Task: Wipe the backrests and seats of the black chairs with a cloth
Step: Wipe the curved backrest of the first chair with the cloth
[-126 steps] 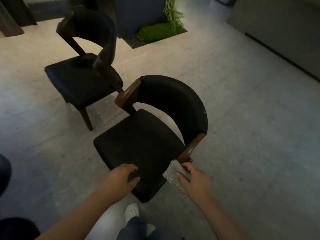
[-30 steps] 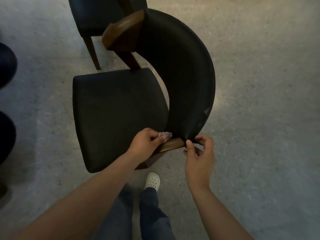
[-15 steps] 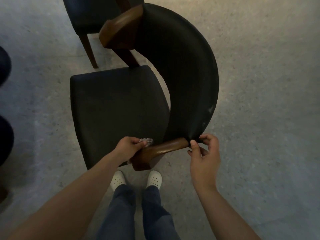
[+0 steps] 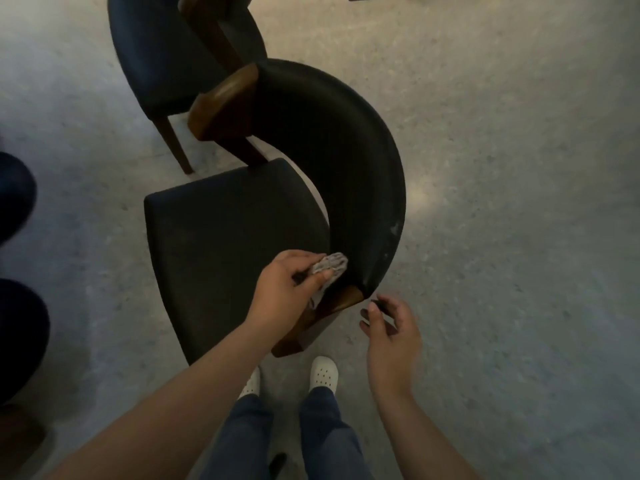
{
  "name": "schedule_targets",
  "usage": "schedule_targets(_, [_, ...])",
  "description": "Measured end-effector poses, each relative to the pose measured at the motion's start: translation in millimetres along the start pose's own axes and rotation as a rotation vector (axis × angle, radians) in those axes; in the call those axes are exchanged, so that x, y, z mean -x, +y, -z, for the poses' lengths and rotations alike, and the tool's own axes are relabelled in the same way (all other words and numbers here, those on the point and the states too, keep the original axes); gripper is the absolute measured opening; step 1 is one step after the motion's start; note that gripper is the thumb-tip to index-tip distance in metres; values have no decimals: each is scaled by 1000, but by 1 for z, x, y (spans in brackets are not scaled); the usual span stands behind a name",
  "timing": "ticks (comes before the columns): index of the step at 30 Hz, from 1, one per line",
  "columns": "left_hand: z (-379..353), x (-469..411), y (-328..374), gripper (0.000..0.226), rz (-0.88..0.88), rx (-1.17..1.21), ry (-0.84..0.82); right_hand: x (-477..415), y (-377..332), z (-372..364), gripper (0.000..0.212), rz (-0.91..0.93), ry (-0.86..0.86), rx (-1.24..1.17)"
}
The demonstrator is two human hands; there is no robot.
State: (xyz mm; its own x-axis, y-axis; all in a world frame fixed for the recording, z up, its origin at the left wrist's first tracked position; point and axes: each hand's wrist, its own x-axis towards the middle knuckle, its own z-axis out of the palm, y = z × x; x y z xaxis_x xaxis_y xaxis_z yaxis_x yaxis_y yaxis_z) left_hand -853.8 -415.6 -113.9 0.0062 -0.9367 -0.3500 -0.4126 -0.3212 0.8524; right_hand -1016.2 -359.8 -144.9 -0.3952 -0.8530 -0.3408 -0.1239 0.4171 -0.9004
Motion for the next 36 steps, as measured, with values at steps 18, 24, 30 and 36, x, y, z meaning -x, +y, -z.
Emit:
schedule_targets(18, [53, -62, -21, 39, -586, -435, -233, 27, 31, -118, 49, -67, 538, -25])
schedule_targets(24, [38, -92, -4, 39, -712, -380, -249, 20, 41, -142, 54, -64, 704, 8])
schedule_targets(30, [8, -107, 10, 32, -844, -282, -287, 17, 43, -144, 41, -84, 736, 14])
schedule_targets(36, [-29, -86, 6, 38, -952, -413, -409, 15, 45, -143, 41, -75, 724, 34])
